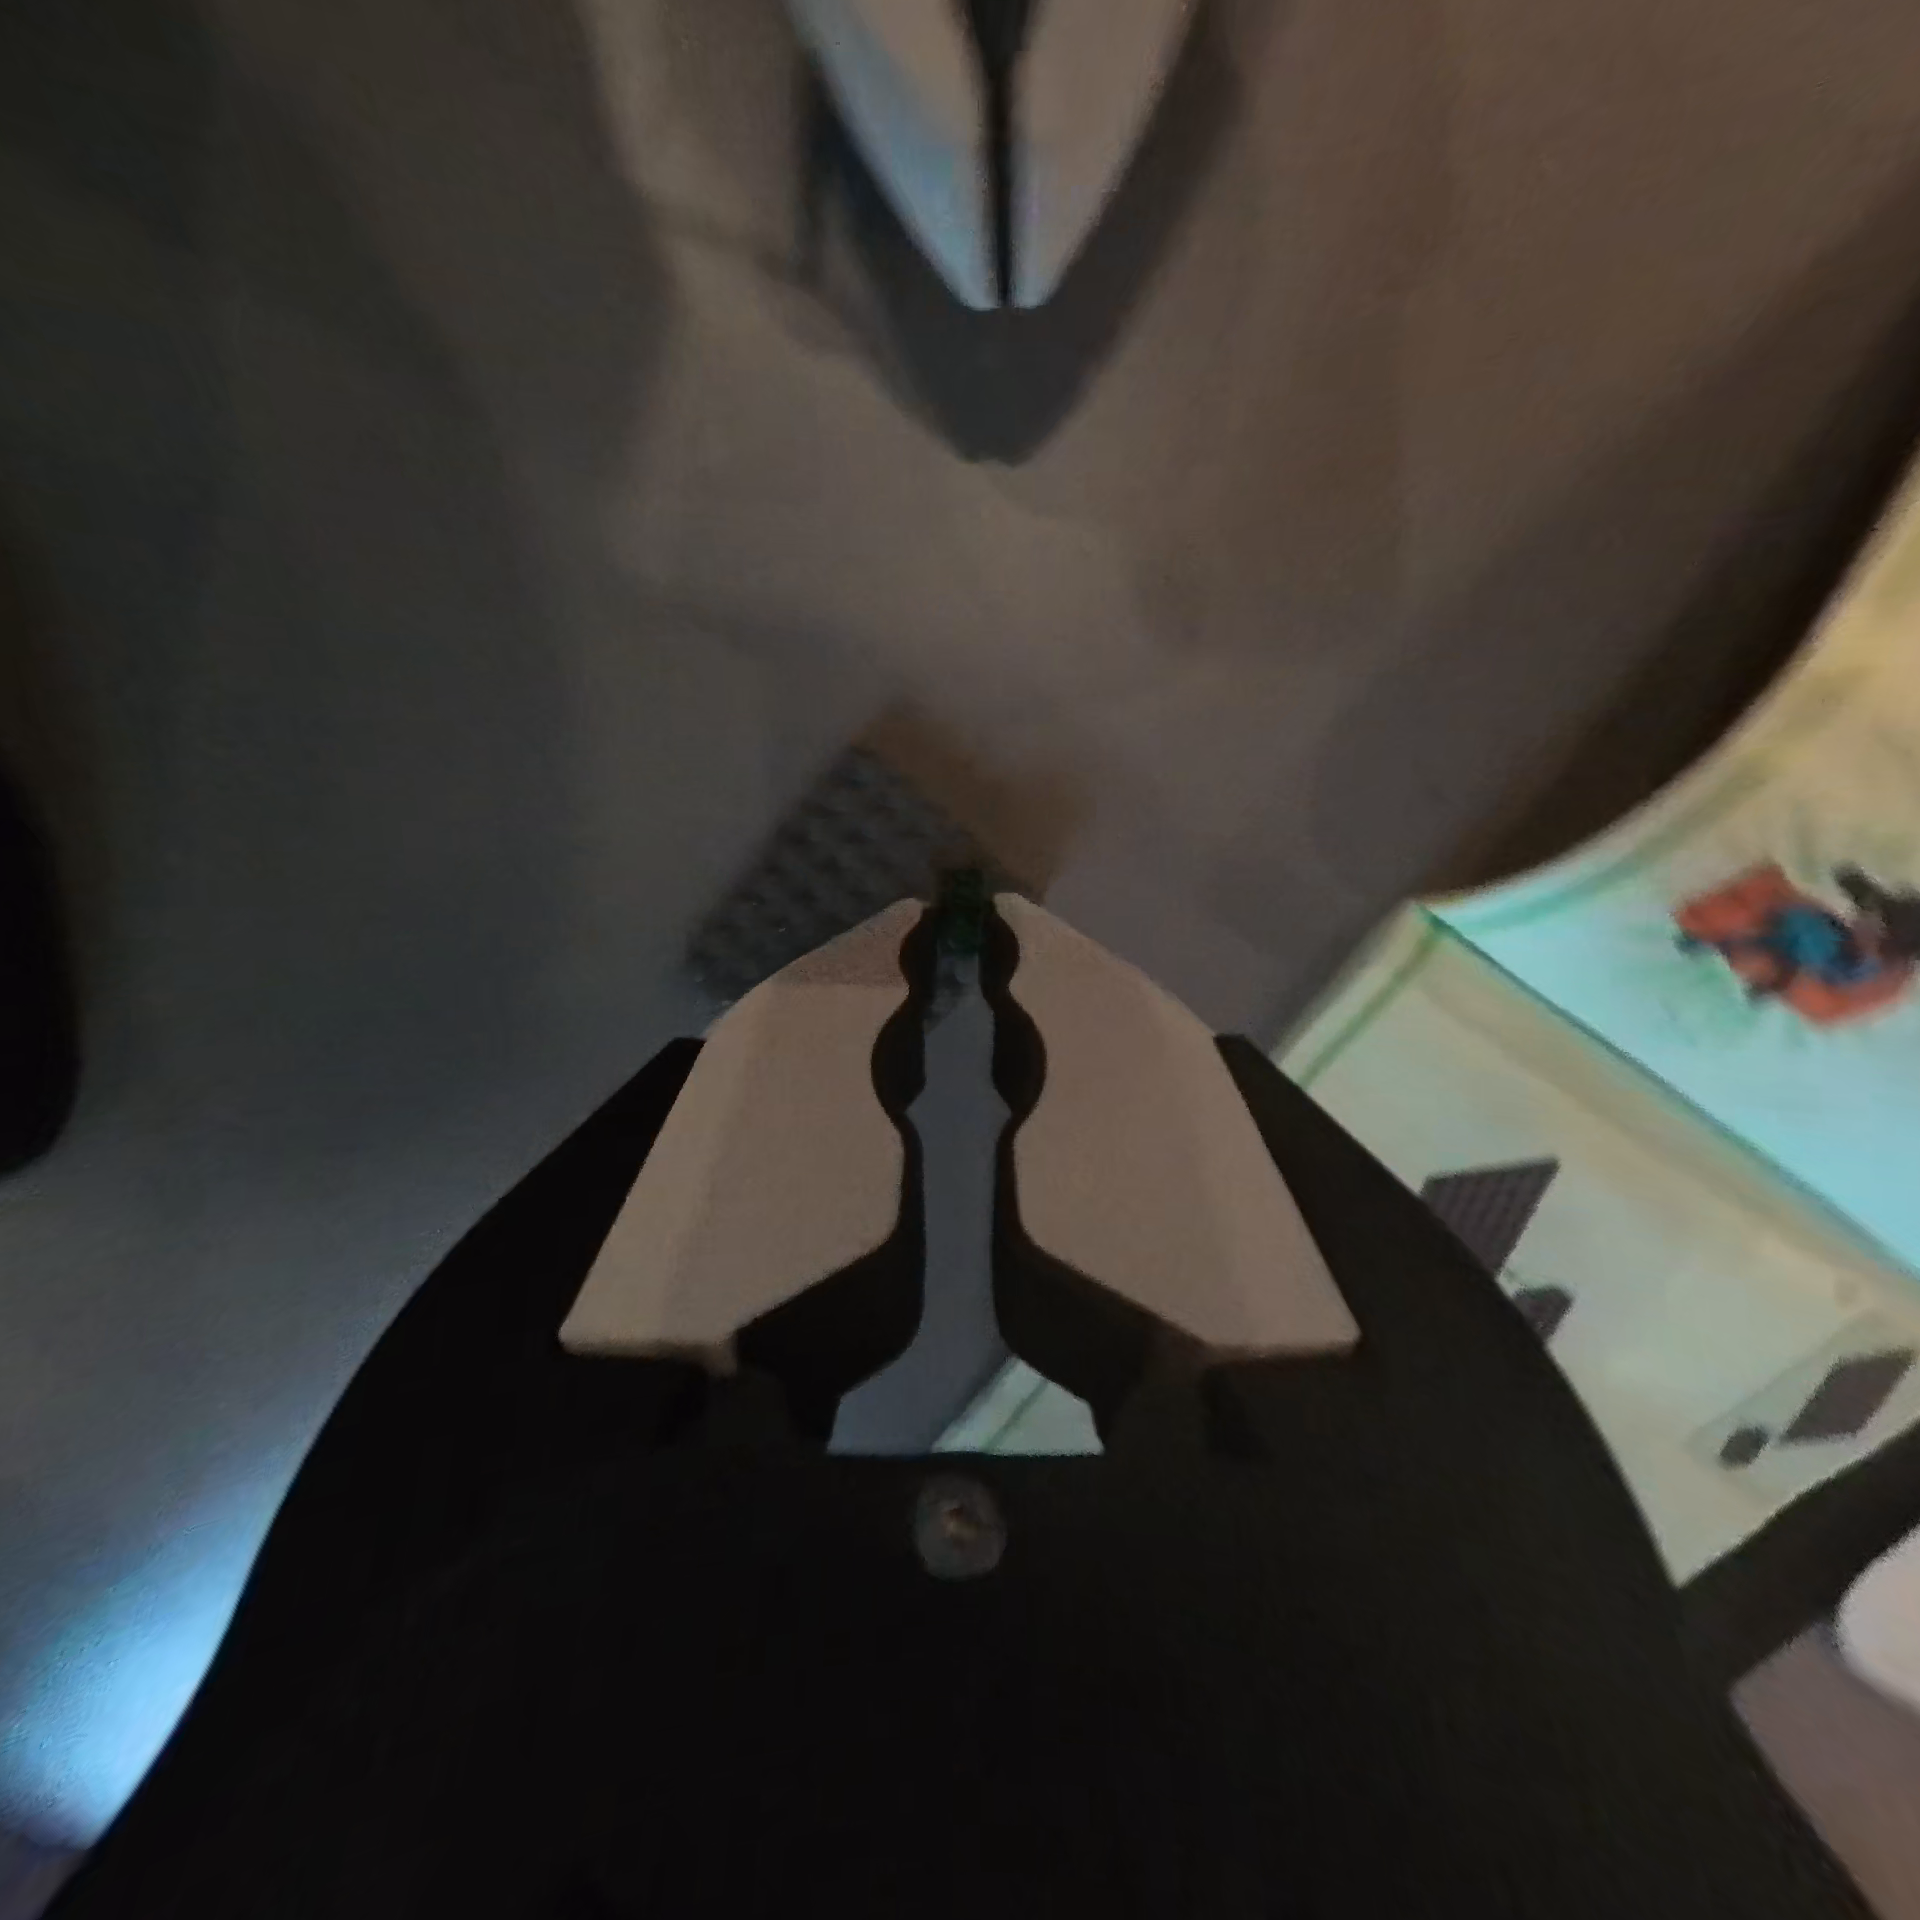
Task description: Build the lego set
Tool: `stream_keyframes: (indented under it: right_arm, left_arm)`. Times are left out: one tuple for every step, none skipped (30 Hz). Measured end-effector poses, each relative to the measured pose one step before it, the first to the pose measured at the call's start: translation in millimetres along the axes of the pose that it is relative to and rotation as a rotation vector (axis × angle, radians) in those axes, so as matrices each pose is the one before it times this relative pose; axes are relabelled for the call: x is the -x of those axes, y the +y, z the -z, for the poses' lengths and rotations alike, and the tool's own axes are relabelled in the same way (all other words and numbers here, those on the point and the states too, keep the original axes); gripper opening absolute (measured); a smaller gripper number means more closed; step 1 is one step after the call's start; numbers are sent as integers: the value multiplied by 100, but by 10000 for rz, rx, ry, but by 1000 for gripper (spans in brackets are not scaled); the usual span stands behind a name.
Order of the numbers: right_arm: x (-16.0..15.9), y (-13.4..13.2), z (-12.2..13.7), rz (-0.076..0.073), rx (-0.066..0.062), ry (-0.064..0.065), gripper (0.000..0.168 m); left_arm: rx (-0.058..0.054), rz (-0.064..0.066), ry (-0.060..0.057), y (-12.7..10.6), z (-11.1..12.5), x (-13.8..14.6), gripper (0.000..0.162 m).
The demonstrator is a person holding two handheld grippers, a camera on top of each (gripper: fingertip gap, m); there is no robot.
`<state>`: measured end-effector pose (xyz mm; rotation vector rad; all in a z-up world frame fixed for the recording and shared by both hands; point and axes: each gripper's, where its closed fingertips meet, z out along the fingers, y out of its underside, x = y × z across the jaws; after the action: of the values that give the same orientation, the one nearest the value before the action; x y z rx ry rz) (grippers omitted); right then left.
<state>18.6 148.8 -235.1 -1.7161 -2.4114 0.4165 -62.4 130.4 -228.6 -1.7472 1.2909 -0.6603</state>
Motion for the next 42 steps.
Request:
stream_keyframes:
  right_arm:
    - [154,1,-87,222,181,-146,8]
    - [10,49,-98,190,174,-81,8]
    - [-83,39,-94,172,147,-25,8]
    - [-112,8,-108,145,93,-16,8]
    - [-96,-3,-116,119,75,-19,8]
    - [-102,42,-115,114,100,-10,8]
    - [-53,91,-117,114,114,-23,8]
    - [-15,103,-117,89,105,-46,8]
    - [64,112,-124,55,83,-82,8]
    - [76,104,-124,38,63,-83,8]
    - [44,43,-56,37,15,-54,8]
    - [-5,17,13,33,-2,-14,8]
    - [-54,56,-1,25,38,9,8]
    - [-29,-38,-7,-3,-25,-3,8]
    - [-6,-62,-21,-30,-50,-19,8]
    - [-16,-14,3,-20,-16,-7,8]
    - [-48,30,23,-13,15,41,8]
    - [-52,7,58,-22,-12,51,9]
    - [39,-60,67,-42,-72,11,9]
    - [62,-48,47,-48,-54,6,9]
    - [42,52,7,-25,21,33,9]
    - [51,137,3,-44,63,35,10]
    - [86,116,33,-121,44,14,12]
    - [52,50,108,-200,-40,44,13]
    - [-25,-48,200,-294,-139,137,14]
    - [-135,-64,245,-438,-186,232,14]
    - [-165,-41,258,-602,-209,285,14]
    - [-181,-32,192,-711,-239,354,14]
    - [-173,54,111,-700,-197,440,16]
    - [10,96,8,-619,-163,426,18]
    - [290,-11,-70,-589,-218,304,21]
    - [385,-68,-150,-590,-250,249,23]
    - [379,-77,-208,-513,-253,235,26]
    - [195,-61,-203,-398,-238,301,28]
    - [-9,-47,-187,-309,-188,345,28]
    - [11,-72,-160,-245,-168,197,28]
    - [-32,-114,-150,-250,-150,106,28]
    - [-50,-45,-145,-241,-55,30,28]
    - [-103,10,-137,-153,27,16,28]
    - [-163,69,-97,-25,91,39,27]
    - [-169,90,-81,32,140,32,27]
    - [-135,58,-76,-3,138,-3,26]
  left_arm:
    - [8,-19,-9,16,-1,3,0]
    - [5,-9,-4,3,-1,-2,0]
    - [7,-7,-3,10,8,-1,0]
    - [3,-16,-6,7,12,-9,0]
    - [1,-19,-10,-1,2,-4,0]
    - [1,-21,-5,1,6,-19,0]
    - [5,-17,3,-2,-6,-17,0]
    - [15,-13,8,28,-9,-29,0]
    - [8,-12,2,10,-9,-20,0]
    - [-4,-10,-3,-13,6,3,0]
    - [-5,-6,1,1,11,-12,0]
    - [0,0,1,0,0,-1,0]
    - [-1,-2,0,-9,7,-7,0]
    - [0,-6,4,4,-10,-15,0]
    - [9,-7,4,2,-6,-16,0]
    - [12,-8,3,23,-17,-7,0]
    - [9,-2,8,16,-6,-12,0]
    - [-1,2,1,-1,-1,-3,0]
    - [-6,2,3,-11,9,-1,0]
    - [-1,2,6,-1,-1,-9,0]
    - [5,-3,7,11,-6,-21,0]
    - [7,-11,5,8,-13,-16,0]
    - [3,-13,1,1,3,-23,0]
    - [-1,-8,0,-9,7,-3,0]
    - [-8,0,0,-13,11,-5,0]
    - [-10,8,-2,-15,27,8,0]
    - [-8,15,0,-14,25,10,0]
    - [-9,13,6,-23,33,-5,0]
    - [-24,-3,3,-61,34,-20,0]
    - [-23,-17,4,-50,35,-31,0]
    - [-17,-20,6,-42,22,-48,0]
    - [0,-22,11,-5,0,-52,0]
    - [6,-13,9,14,-2,-25,0]
    - [-6,8,18,2,-6,-40,1]
    - [-8,20,27,-7,-4,-28,0]
    - [0,19,14,3,2,-10,1]
    - [-4,7,9,-13,2,-16,1]
    - [-6,-10,0,-15,7,-11,0]
    - [-4,-23,-13,-19,19,-3,0]
    - [-5,-21,-16,-28,24,0,0]
    - [-5,-13,-11,-26,26,10,0]
    - [-7,-1,-11,-16,24,13,0]
